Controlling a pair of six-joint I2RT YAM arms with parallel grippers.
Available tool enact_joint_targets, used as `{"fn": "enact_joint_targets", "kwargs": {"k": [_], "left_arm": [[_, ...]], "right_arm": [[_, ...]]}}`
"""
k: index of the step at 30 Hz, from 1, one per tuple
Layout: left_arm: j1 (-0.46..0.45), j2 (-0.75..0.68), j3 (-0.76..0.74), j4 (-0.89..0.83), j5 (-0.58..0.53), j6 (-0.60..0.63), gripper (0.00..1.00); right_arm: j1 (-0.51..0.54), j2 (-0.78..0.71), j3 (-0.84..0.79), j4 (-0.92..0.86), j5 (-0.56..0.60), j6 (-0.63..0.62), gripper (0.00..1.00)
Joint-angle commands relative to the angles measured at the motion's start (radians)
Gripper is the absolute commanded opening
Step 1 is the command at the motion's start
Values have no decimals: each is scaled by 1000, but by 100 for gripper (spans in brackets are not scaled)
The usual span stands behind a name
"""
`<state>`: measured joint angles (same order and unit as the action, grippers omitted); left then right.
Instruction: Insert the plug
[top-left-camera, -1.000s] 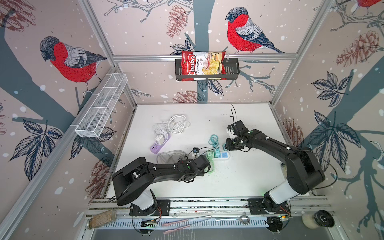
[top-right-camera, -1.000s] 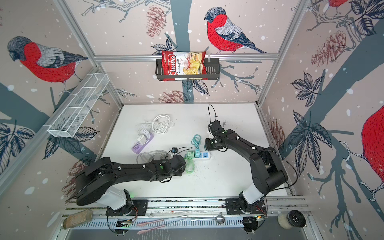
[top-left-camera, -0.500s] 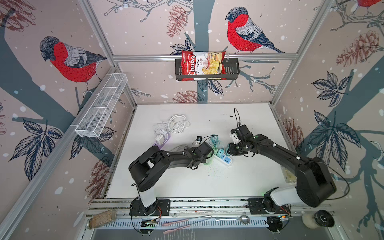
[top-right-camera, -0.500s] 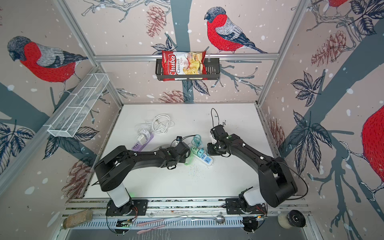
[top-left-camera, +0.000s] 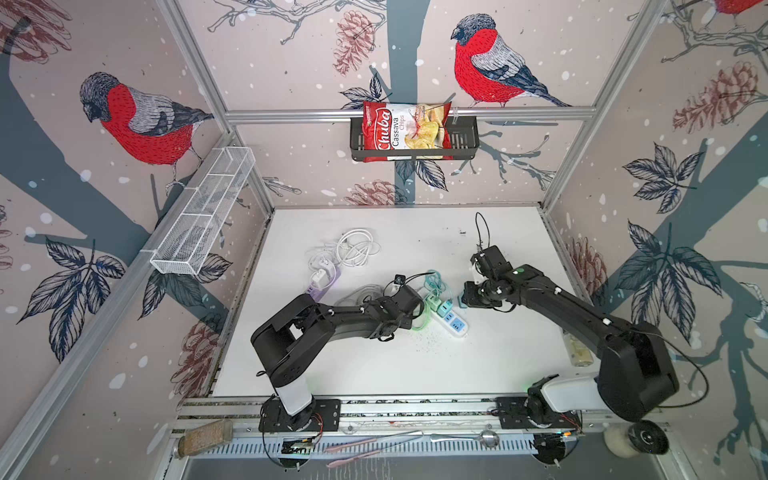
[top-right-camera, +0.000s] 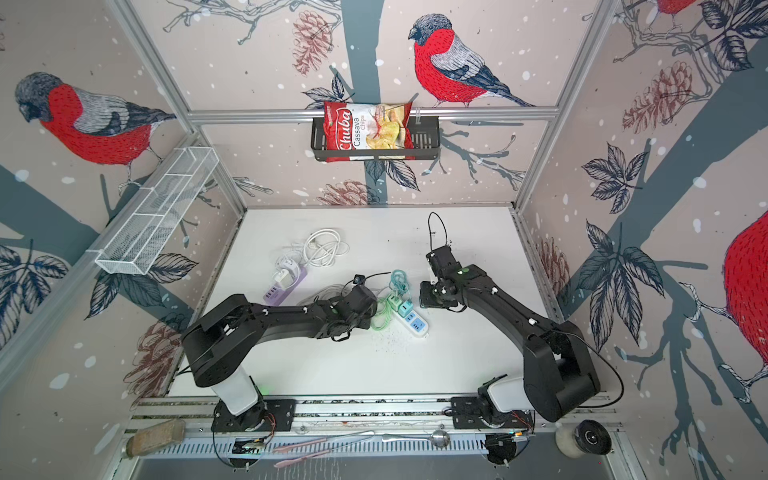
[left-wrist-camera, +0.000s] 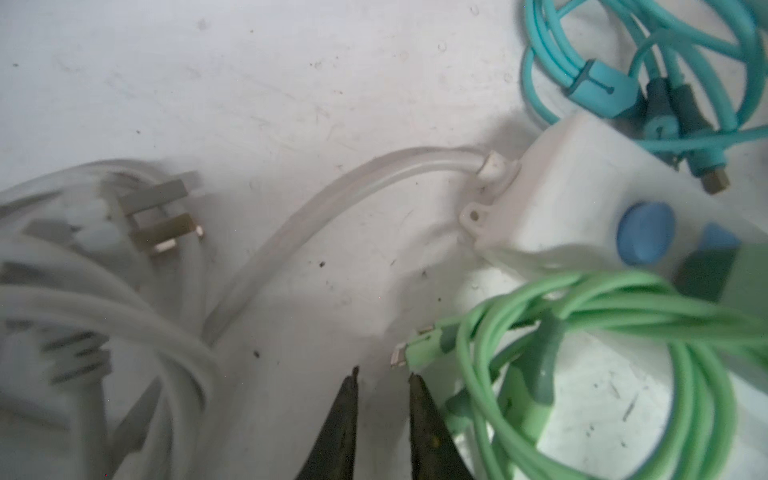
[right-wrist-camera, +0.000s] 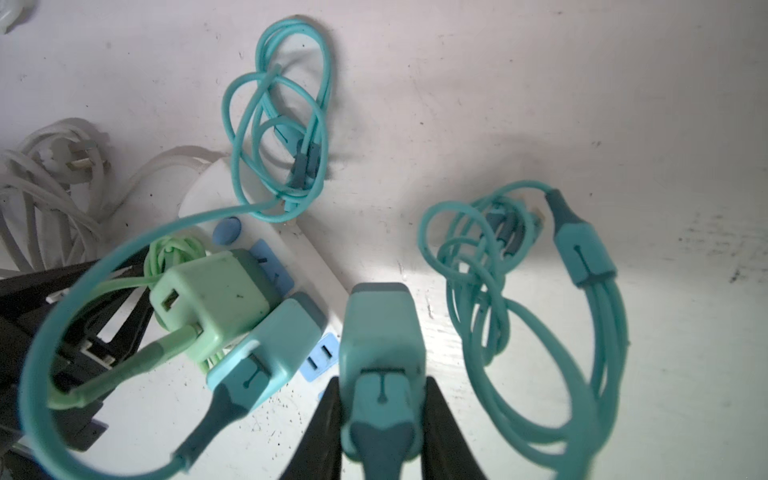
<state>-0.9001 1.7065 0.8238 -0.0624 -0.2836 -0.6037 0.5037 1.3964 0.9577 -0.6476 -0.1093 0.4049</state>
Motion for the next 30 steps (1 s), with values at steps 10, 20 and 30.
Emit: {"fn": "enact_joint_targets", "kwargs": {"k": [10, 20, 30], "left_arm": [[1, -173, -119, 57, 48, 92, 25], [1, -234, -227, 153, 55, 83, 24], [0, -384, -326, 145, 46, 39, 24]], "right_arm": [[177, -23, 101, -265, 123, 175, 0], [272, -68, 91, -377, 217, 158, 0], [285, -38, 43, -250, 211, 87, 0]]}}
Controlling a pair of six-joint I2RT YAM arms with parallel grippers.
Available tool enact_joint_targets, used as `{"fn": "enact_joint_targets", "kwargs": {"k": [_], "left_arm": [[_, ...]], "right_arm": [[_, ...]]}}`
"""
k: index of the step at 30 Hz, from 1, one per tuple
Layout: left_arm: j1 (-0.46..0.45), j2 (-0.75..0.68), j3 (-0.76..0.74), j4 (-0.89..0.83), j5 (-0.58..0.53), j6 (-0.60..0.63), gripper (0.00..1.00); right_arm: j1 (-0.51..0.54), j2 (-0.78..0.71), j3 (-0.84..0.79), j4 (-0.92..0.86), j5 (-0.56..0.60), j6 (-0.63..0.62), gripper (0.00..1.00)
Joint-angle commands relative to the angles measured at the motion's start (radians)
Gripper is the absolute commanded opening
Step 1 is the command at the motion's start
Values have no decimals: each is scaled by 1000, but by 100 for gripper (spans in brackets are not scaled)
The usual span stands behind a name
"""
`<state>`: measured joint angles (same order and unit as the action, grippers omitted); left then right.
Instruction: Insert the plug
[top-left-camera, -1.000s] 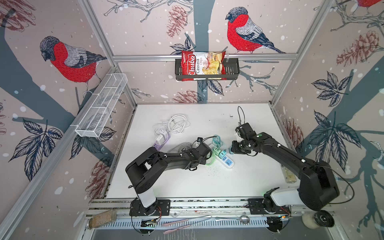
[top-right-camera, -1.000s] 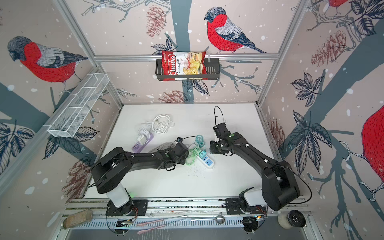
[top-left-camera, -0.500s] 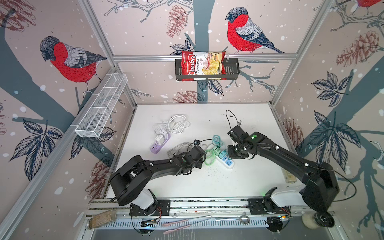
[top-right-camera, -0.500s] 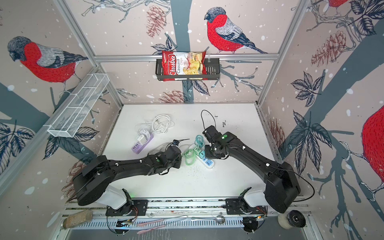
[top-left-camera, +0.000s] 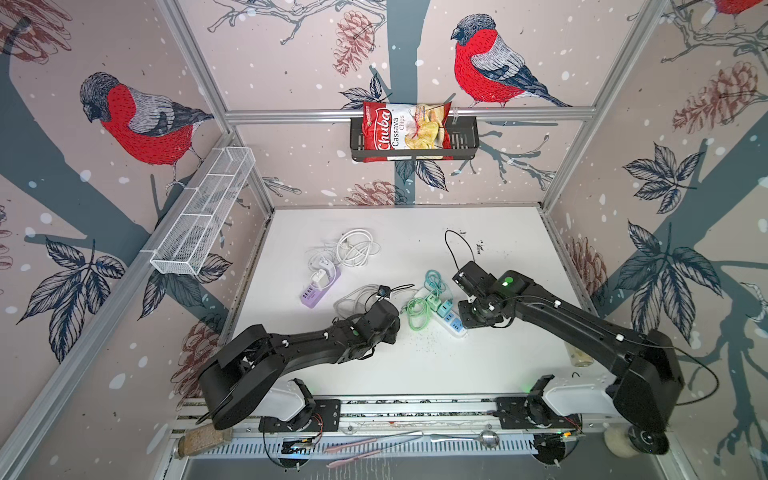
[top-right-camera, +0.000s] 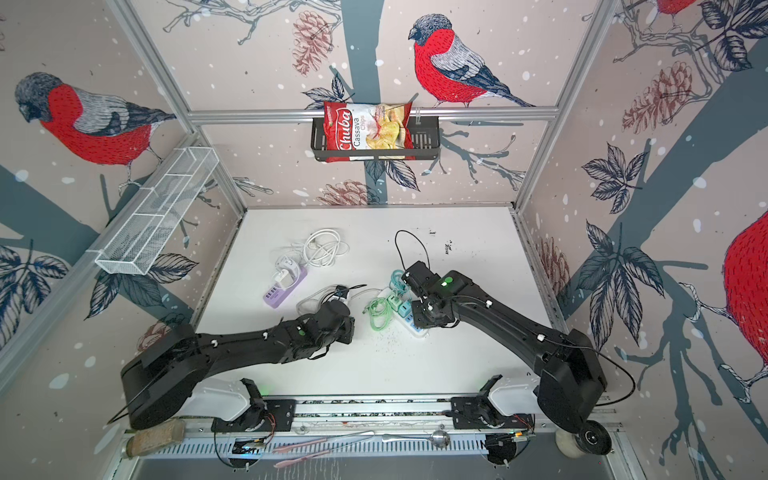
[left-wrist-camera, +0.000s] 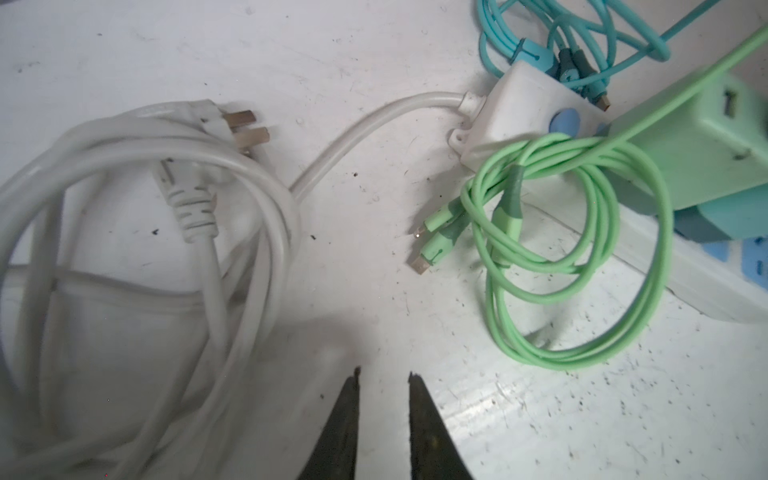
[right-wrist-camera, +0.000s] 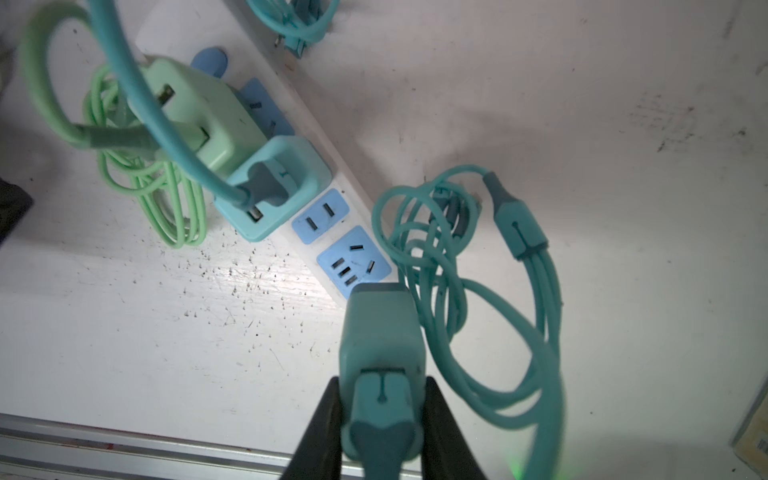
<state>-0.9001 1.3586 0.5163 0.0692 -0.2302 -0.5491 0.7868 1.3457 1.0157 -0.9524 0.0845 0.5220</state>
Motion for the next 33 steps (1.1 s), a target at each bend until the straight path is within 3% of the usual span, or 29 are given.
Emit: {"fn": "enact_joint_targets", "kwargs": {"k": [1, 14, 23, 27, 33], "left_arm": [[0, -52, -27, 8, -8, -18, 24], [0, -205, -111, 14, 8, -68, 25], [0, -248, -116, -1, -4, -43, 28], [0, -199, -133, 100, 35, -10, 29], [1, -14, -73, 228, 83, 16, 25]], "right_arm": [[4, 21, -16, 67, 19, -35, 0], [42, 50, -12, 130, -3, -165, 0], [81, 67, -7, 110, 24, -141, 0], [81, 66, -4, 96, 31, -112, 0], [74, 44, -15, 67, 36, -63, 0]]}}
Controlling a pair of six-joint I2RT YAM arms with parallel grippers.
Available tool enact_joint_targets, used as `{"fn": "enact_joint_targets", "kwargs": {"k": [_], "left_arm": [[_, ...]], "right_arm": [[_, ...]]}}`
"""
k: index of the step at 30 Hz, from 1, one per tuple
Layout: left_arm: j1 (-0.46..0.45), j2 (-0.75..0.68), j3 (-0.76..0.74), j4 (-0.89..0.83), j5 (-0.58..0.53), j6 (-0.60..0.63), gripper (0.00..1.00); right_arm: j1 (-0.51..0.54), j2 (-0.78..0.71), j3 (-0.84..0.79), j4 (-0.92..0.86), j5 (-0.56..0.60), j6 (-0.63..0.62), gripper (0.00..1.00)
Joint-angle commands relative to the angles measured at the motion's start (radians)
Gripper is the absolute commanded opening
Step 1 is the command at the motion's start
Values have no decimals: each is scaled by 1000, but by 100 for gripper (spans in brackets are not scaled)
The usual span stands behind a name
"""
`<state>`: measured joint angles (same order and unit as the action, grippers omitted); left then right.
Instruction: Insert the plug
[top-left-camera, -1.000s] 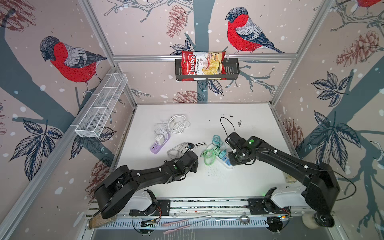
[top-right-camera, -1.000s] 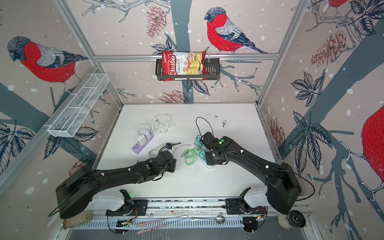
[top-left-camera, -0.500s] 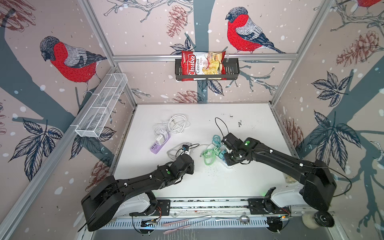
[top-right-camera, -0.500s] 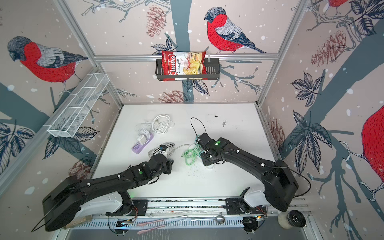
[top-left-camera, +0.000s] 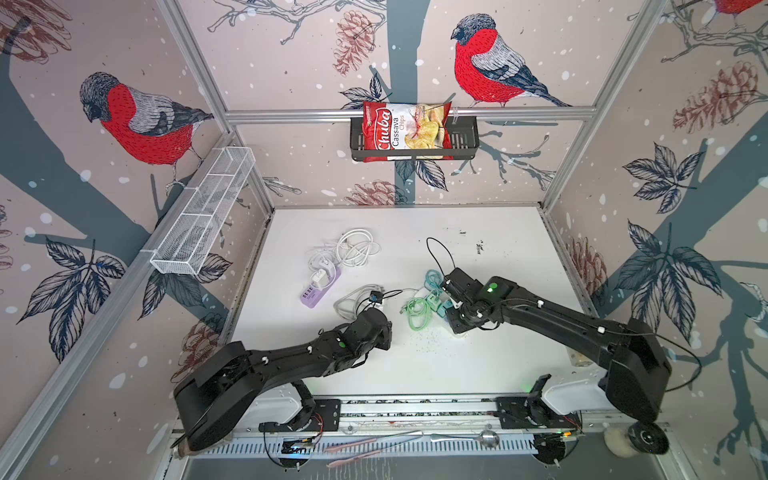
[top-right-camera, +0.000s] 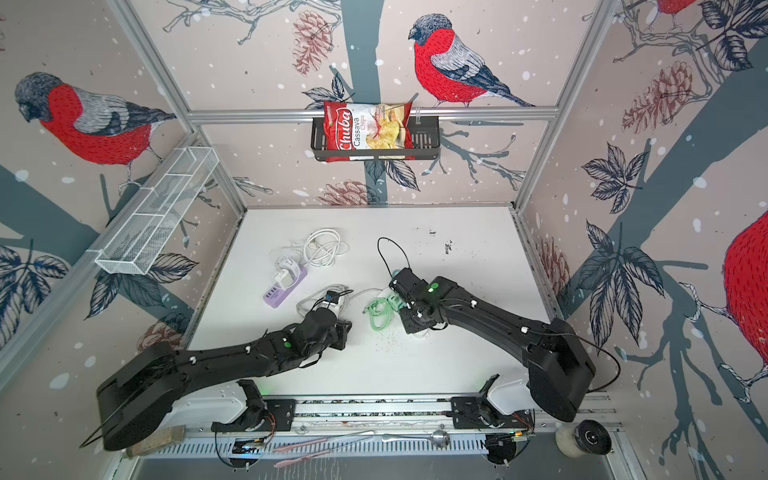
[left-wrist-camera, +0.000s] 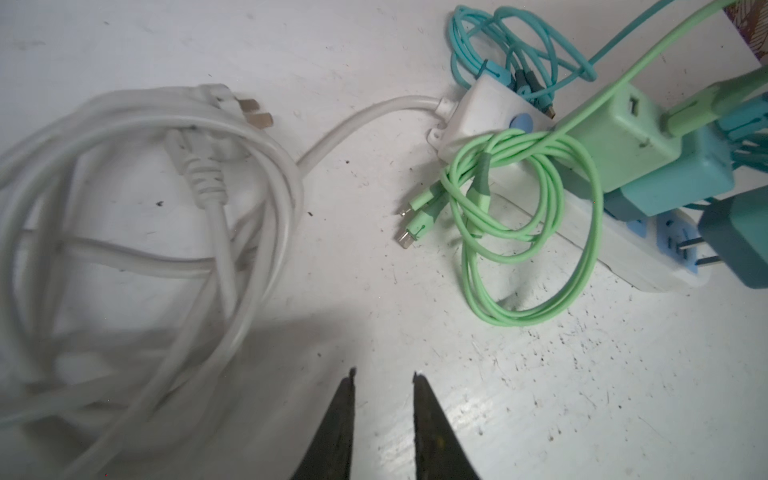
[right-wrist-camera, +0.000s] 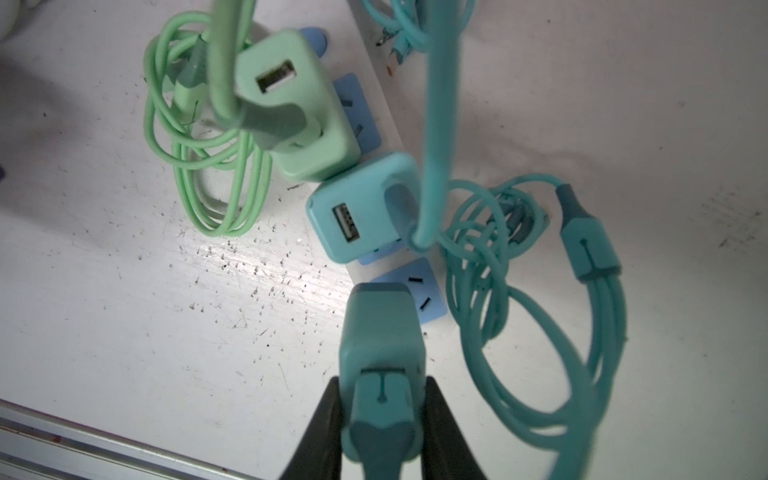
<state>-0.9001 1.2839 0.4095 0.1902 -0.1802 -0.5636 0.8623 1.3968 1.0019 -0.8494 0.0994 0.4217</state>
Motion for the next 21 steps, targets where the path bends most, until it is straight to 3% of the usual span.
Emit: {"fn": "enact_joint_targets", "kwargs": {"k": [1, 5, 15, 21], "left_arm": [[1, 95, 53, 109, 13, 28, 24], [3, 230, 143, 136, -9, 75, 22], [105, 543, 398, 186, 148, 158, 19], [145, 650, 515, 149, 167, 222, 17]], "right_arm": [[-2, -10, -5, -38, 22, 42, 0], [-19, -21, -22, -36, 19, 53, 0], [-72, -25, -35, -26, -7, 24, 0], [-128, -8, -5, -34, 19, -27, 0]]}}
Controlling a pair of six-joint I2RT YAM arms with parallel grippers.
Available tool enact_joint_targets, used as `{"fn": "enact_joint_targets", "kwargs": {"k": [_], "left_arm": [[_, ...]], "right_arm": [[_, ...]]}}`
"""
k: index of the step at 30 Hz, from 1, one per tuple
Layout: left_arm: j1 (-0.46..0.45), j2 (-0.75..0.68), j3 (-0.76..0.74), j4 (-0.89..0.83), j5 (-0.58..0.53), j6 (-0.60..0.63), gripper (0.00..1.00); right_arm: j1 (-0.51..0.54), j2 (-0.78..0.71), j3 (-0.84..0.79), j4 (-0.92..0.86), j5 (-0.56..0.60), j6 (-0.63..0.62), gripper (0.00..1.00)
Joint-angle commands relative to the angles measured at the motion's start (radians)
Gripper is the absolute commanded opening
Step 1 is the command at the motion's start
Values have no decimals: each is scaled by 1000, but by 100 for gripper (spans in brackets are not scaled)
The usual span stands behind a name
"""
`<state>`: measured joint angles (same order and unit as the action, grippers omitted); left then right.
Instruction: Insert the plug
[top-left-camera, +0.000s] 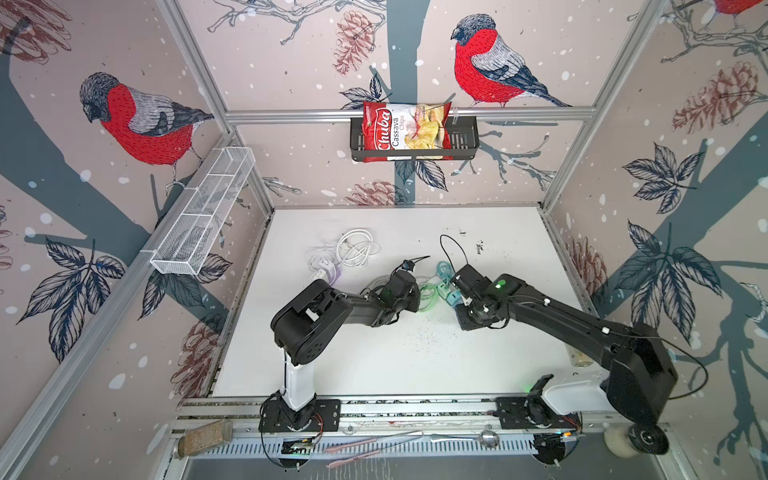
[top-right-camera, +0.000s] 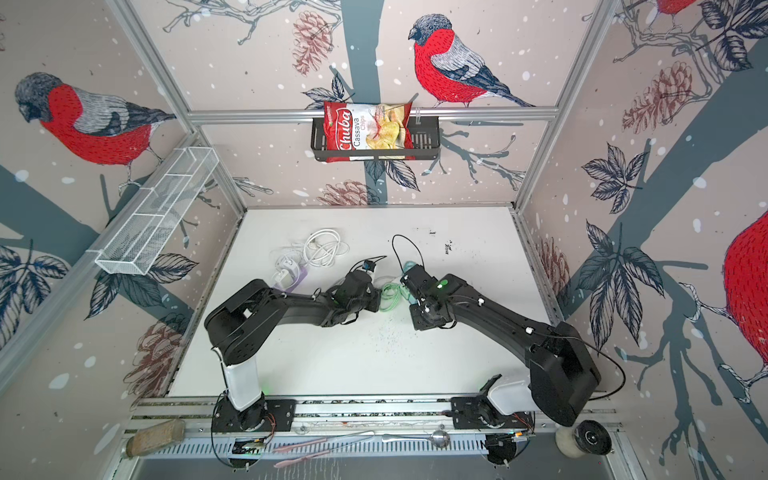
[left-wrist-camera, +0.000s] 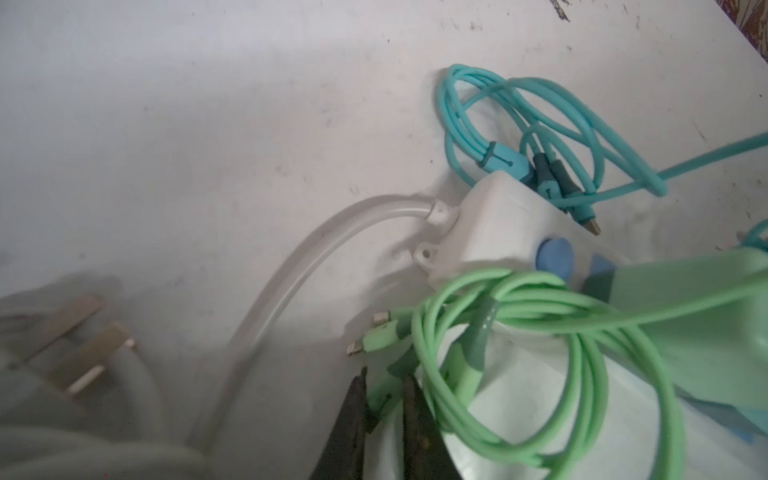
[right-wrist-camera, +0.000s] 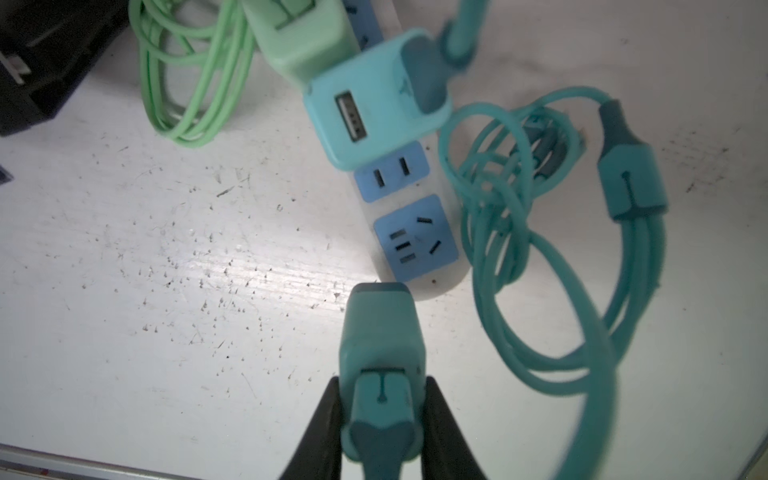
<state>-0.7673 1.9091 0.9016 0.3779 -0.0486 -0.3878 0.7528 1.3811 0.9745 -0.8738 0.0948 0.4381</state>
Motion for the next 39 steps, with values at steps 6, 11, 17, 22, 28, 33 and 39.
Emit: {"fn": "enact_joint_targets", "kwargs": {"k": [6, 11, 17, 22, 28, 33, 39], "left_arm": [[70, 27, 12, -26, 74, 53, 17], [88, 51, 66, -57, 105, 86, 17], [95, 15, 71, -79, 112, 99, 17], [103, 2, 67, -70, 127, 99, 18], [116, 64, 133, -98, 142, 117, 16], [124, 117, 184, -95, 144, 114, 15], [189, 188, 240, -103, 159, 123, 15]], "right_arm": [[-46, 55, 102, 0, 22, -97, 0], [-95, 119, 131, 34, 4, -143, 0], [-101, 150, 140, 44, -9, -201, 0], [-100, 137, 91, 69, 2, -247, 0], [-91, 90, 86, 73, -9, -245, 0], [-93, 97, 93, 72, -20, -254, 0], [-109, 155, 109, 124, -38, -268, 0]]}}
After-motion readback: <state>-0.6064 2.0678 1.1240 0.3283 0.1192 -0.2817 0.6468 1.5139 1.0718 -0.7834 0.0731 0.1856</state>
